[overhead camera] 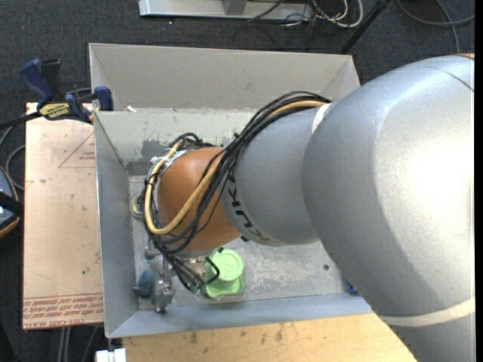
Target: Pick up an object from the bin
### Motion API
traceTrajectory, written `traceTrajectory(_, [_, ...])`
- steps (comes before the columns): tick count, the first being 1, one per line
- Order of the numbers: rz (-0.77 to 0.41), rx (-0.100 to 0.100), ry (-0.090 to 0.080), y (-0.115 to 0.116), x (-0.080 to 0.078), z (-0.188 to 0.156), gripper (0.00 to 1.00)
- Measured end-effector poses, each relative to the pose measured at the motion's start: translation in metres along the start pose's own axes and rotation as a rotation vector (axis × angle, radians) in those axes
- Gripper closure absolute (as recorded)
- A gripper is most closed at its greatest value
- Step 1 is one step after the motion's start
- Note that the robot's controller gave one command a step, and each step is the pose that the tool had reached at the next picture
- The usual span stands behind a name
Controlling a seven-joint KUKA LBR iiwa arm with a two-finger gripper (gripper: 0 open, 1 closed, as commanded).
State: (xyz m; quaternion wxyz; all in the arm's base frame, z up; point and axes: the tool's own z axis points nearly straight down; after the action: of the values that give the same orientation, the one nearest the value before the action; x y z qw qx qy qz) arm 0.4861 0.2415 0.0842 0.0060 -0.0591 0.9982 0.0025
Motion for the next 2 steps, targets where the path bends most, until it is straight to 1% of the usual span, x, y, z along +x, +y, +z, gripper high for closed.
traceTrajectory(1, [0.04, 0.002, 0.01, 0.0, 0.003, -0.016, 0.0])
traceTrajectory(2, [-0.087, 0.003, 0.011, -0.004, 0.008, -0.026, 0.0])
